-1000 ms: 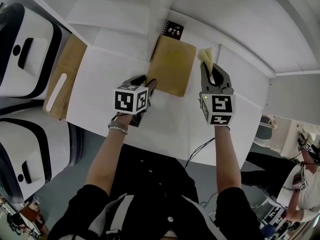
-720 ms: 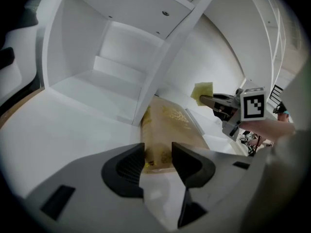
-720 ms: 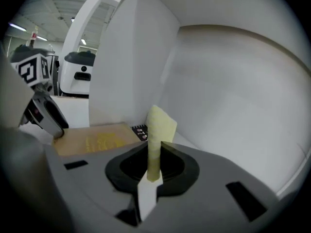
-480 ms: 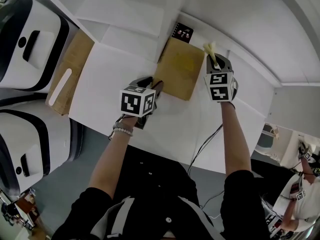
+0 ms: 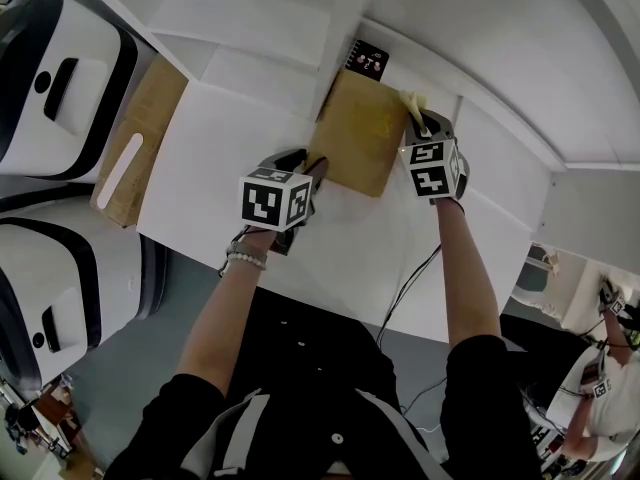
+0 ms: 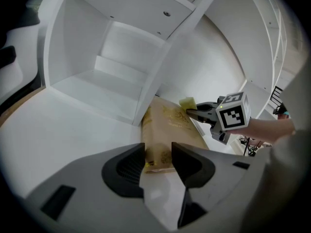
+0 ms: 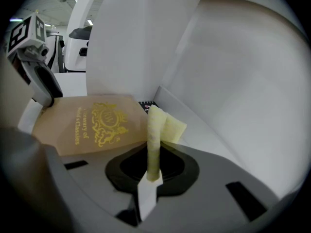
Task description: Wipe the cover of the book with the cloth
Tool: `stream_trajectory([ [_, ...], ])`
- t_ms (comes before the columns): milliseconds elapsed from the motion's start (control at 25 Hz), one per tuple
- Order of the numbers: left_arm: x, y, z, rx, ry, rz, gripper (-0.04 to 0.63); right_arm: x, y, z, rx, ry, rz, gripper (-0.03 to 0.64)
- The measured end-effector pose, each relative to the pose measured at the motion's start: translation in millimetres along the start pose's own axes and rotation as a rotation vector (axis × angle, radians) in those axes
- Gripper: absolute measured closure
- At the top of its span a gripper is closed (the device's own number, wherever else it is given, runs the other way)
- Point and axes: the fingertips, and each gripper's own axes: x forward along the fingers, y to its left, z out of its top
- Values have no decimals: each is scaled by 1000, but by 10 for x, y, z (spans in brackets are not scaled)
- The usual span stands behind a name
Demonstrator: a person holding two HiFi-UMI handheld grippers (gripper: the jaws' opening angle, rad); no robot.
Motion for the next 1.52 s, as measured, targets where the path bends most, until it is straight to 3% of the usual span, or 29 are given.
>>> stream_trajectory([
  [960, -4, -12, -4, 2, 4, -7, 422, -809, 995, -484, -216, 43, 168, 581],
  [1360, -2, -10, -3, -1, 7, -12, 423, -1152, 1364, -591, -193, 59, 258, 581],
  [1520, -2, -10, -4, -2, 9, -12, 425, -1322, 1416, -506, -176, 21, 329, 581],
])
